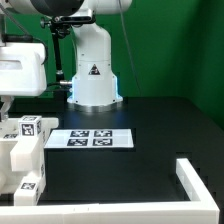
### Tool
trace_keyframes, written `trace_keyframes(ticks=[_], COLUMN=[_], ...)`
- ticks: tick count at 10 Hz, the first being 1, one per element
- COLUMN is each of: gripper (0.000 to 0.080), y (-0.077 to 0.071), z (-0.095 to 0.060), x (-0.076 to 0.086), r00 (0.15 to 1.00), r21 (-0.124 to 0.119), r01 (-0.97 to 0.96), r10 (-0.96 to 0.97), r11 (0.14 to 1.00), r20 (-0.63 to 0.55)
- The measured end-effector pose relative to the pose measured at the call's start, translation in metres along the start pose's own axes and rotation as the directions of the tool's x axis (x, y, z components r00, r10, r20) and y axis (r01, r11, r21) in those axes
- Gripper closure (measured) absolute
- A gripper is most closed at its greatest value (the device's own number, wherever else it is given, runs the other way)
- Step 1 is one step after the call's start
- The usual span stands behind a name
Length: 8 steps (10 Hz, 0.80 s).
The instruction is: Assemble chair
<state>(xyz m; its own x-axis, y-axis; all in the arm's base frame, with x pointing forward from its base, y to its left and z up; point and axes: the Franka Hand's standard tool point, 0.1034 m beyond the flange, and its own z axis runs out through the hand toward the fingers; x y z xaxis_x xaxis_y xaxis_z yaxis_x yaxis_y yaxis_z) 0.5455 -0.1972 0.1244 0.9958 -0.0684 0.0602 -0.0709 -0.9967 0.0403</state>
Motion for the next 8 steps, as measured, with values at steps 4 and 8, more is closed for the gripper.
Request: trace_keyframes(ticks=[4,8], gripper=[0.0520,0.0518], y=[-0.0006,-0.0016], z=[0.0002,0.0008], x=[0.0002,0.0065], r00=[0.992,0.777], r21=[0.001,-0.002], r01=[-0.122,-0.630], r10=[0.122,0.629], r11=[0.992,0.777], r20=[0.000,-0.012])
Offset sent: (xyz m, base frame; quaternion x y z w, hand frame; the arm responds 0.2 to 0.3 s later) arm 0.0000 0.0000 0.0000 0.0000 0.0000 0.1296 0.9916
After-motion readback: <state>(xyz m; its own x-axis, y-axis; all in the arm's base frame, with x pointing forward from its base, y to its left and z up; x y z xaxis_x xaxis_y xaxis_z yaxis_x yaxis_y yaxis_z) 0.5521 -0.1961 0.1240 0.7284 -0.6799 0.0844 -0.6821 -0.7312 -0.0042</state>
